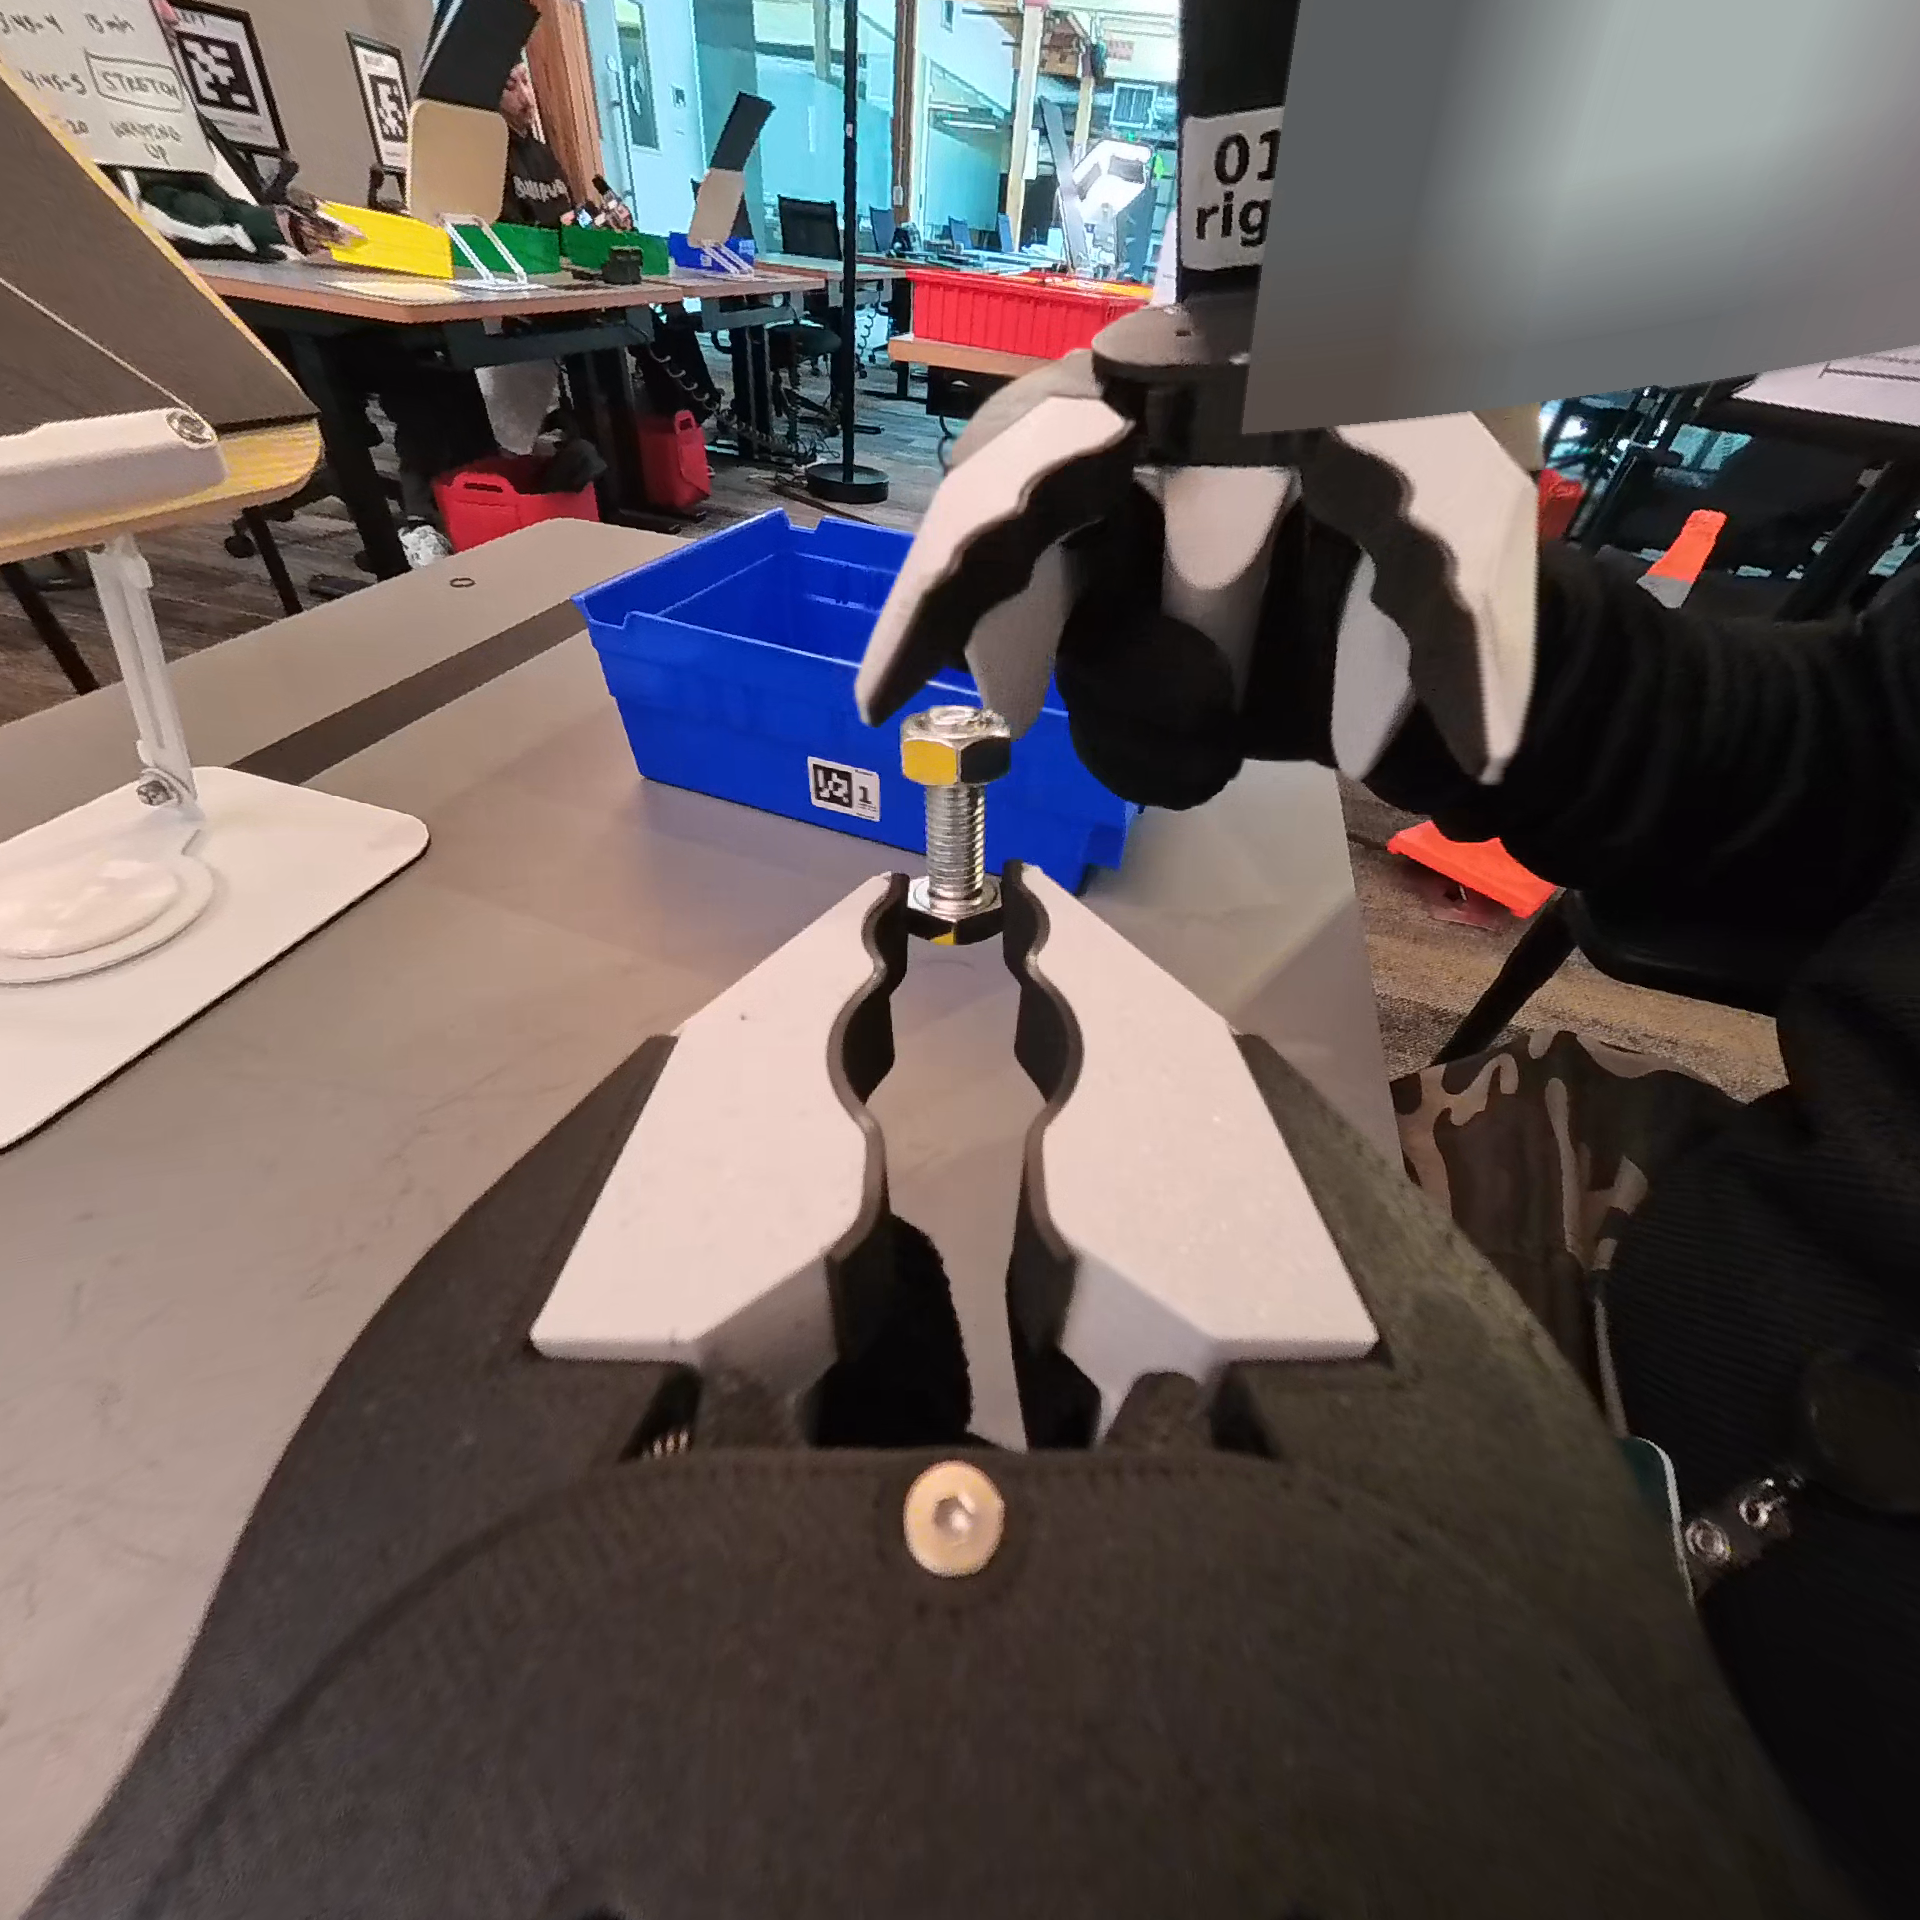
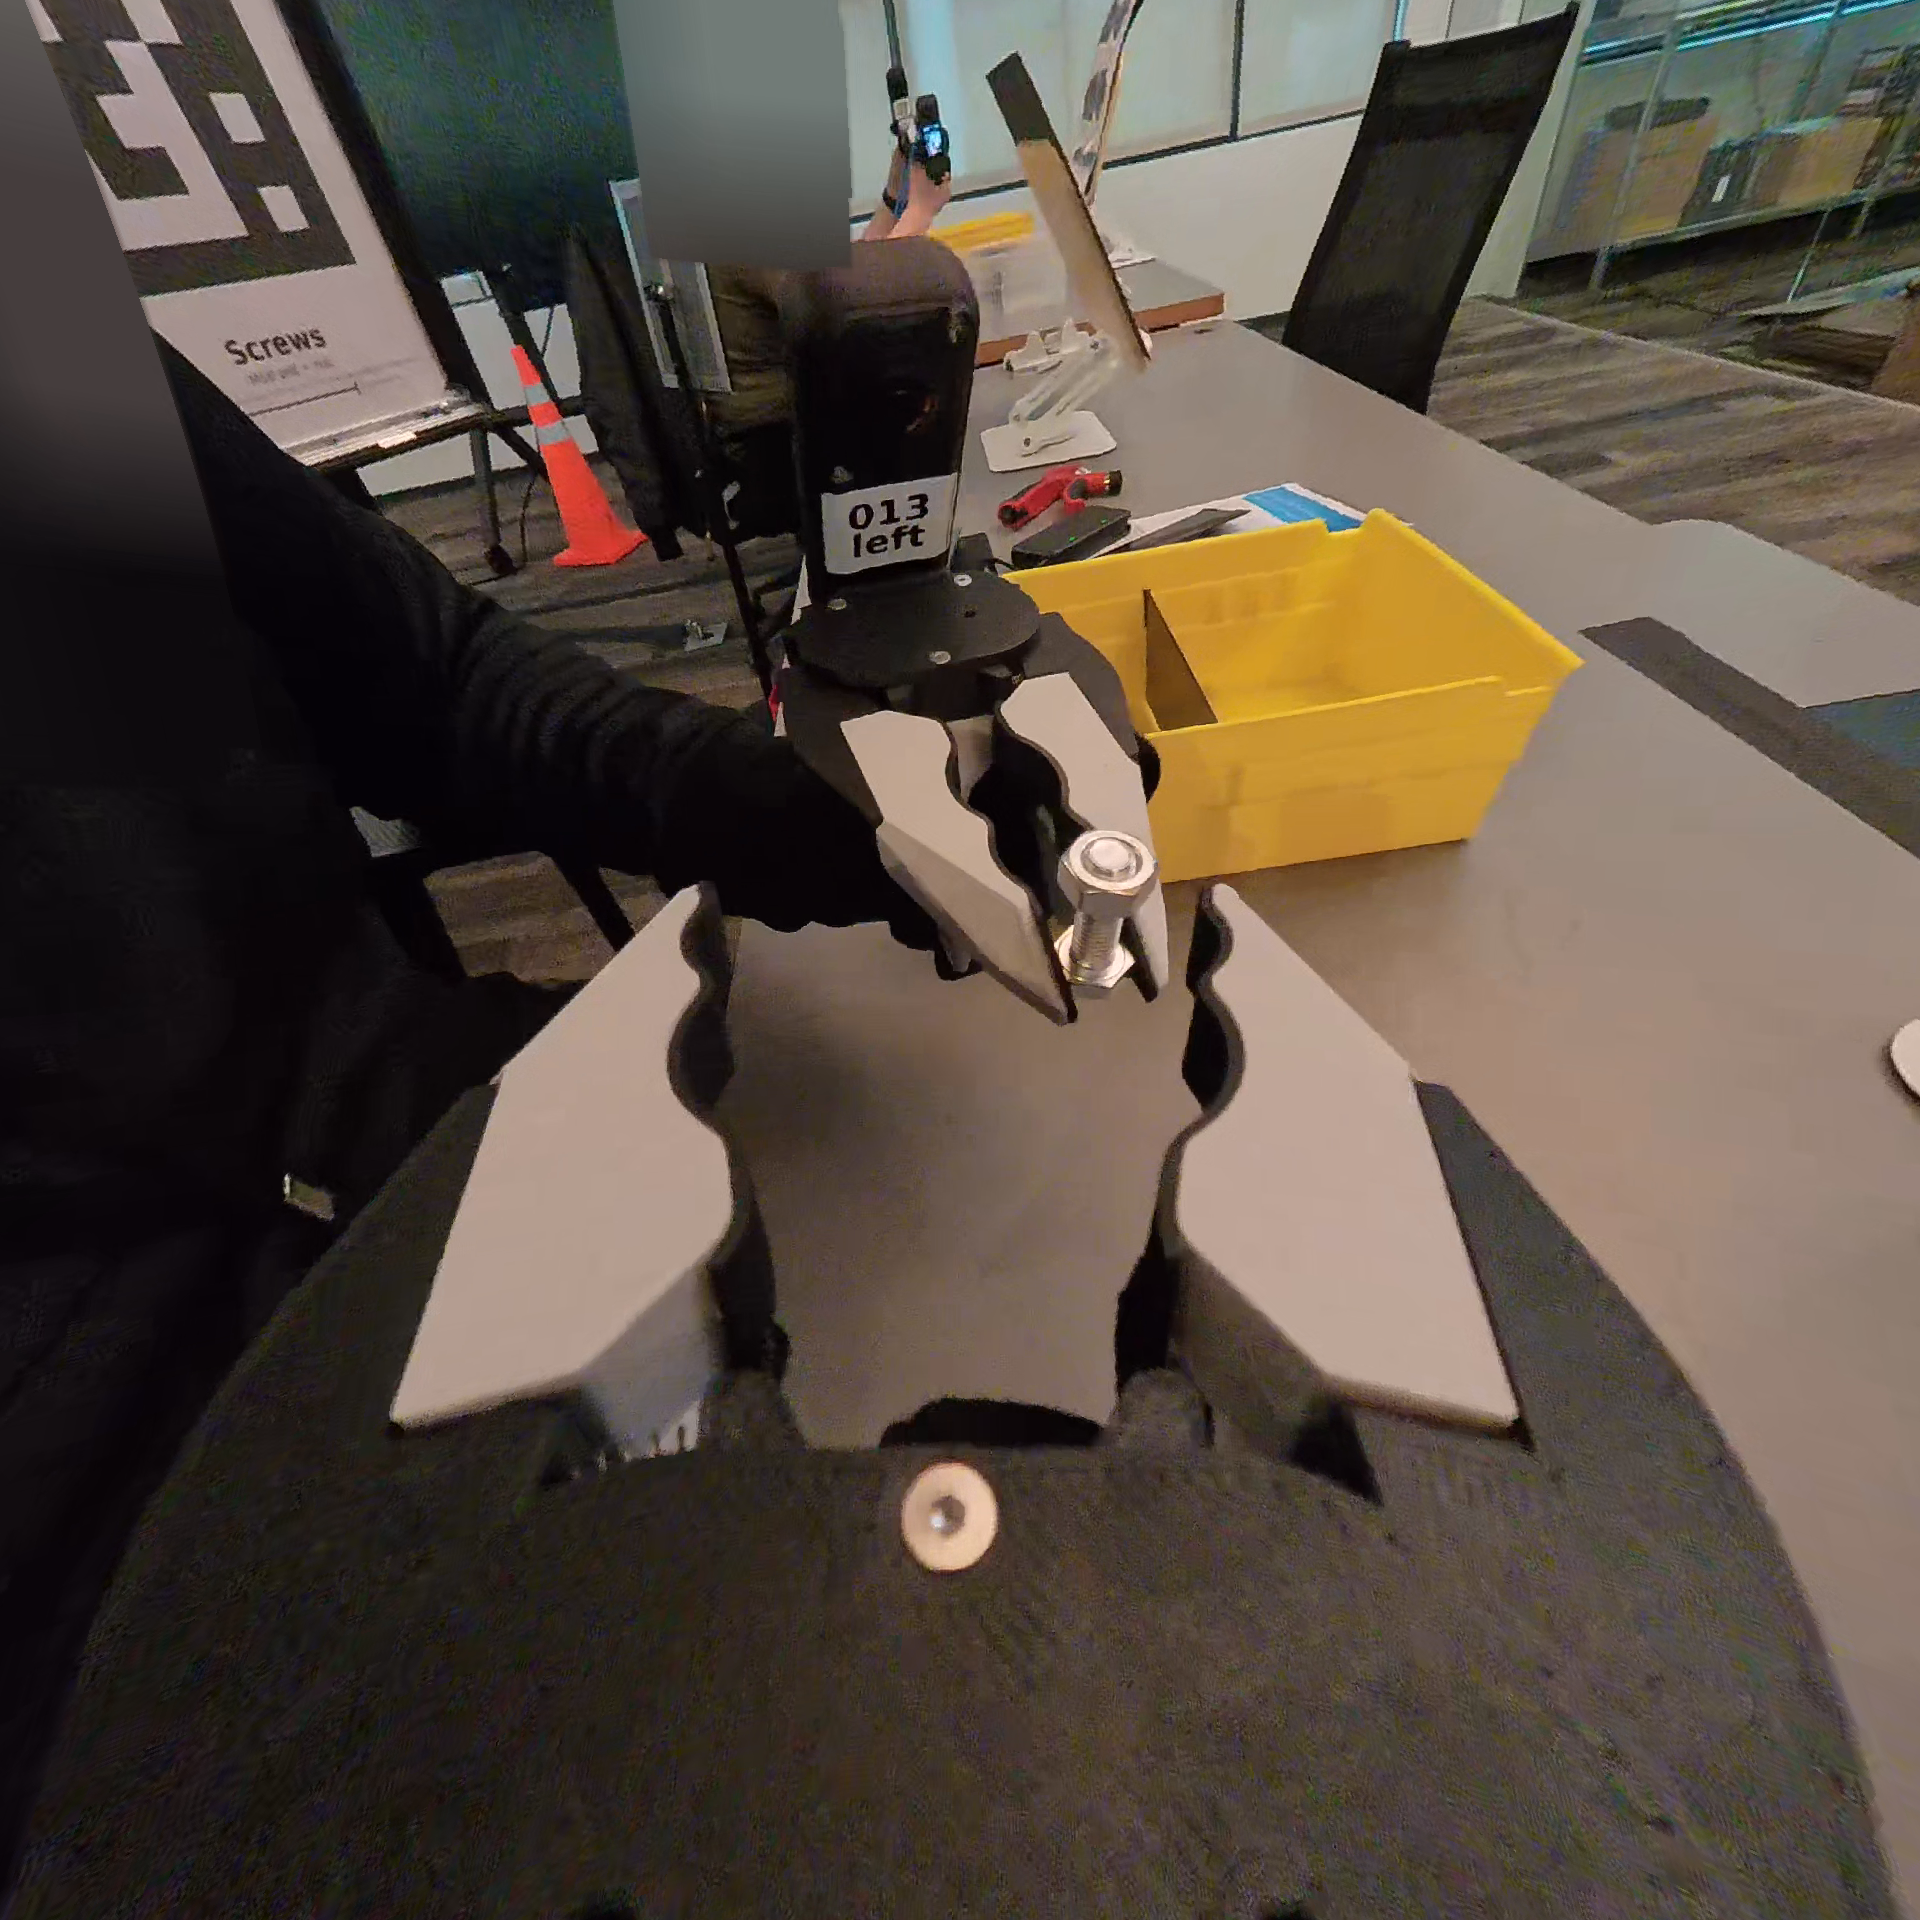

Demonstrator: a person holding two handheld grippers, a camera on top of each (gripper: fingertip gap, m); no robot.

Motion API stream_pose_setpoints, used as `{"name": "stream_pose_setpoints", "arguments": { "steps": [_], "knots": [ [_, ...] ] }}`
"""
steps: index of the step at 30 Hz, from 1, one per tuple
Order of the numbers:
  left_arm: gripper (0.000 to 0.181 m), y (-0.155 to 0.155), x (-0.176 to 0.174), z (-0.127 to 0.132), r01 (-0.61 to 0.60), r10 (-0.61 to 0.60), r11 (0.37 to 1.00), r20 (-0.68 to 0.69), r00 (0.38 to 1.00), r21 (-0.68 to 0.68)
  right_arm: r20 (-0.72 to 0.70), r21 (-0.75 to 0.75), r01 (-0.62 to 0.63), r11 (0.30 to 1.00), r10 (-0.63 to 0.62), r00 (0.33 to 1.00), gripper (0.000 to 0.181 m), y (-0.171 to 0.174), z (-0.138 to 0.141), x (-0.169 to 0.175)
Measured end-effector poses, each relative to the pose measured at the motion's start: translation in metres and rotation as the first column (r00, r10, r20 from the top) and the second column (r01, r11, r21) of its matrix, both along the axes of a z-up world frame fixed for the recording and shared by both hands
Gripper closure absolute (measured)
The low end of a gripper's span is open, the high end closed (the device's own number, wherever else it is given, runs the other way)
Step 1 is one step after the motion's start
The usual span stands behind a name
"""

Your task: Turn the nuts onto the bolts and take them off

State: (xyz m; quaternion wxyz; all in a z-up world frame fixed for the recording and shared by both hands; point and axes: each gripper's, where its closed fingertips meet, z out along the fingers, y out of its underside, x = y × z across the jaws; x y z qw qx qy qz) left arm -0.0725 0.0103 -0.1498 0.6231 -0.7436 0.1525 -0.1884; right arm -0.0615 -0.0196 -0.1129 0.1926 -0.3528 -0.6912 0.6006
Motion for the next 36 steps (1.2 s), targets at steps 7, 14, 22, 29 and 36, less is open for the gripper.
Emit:
{"name": "stream_pose_setpoints", "arguments": {
  "steps": [7, 14, 22, 29, 36],
  "knots": [
    [0.165, 0.0, -0.001, -0.002, -0.001, 0.001, 1.0, 0.007, 1.0, -0.007, 0.024, -0.007, -0.055, 0.998, 0.055, 0.998, 0.135, -0.001, 0.0, 0.01],
    [0.165, 0.001, -0.001, -0.003, -0.003, 0.003, 1.0, 0.005, 1.0, -0.013, -0.005, 0.0, -0.014, 1.0, 0.014, 1.0, 0.104, -0.004, -0.002, 0.0],
    [0.165, 0.001, -0.001, -0.004, 0.001, -0.001, 1.0, 0.009, 1.0, -0.015, 0.004, -0.033, 0.022, 0.999, -0.022, 1.0, 0.098, 0.008, -0.001, -0.004],
    [0.165, 0.001, -0.002, -0.003, -0.002, 0.002, 1.0, 0.013, 1.0, -0.013, 0.028, -0.005, -0.098, 0.995, 0.098, 0.995, 0.154, -0.006, -0.006, 0.01],
    [0.165, 0.001, 0.001, -0.005, 0.004, -0.004, 1.0, 0.005, 1.0, -0.018, 0.021, -0.007, -0.005, 1.0, 0.005, 1.0, 0.112, 0.001, -0.009, -0.005]
  ]
}}
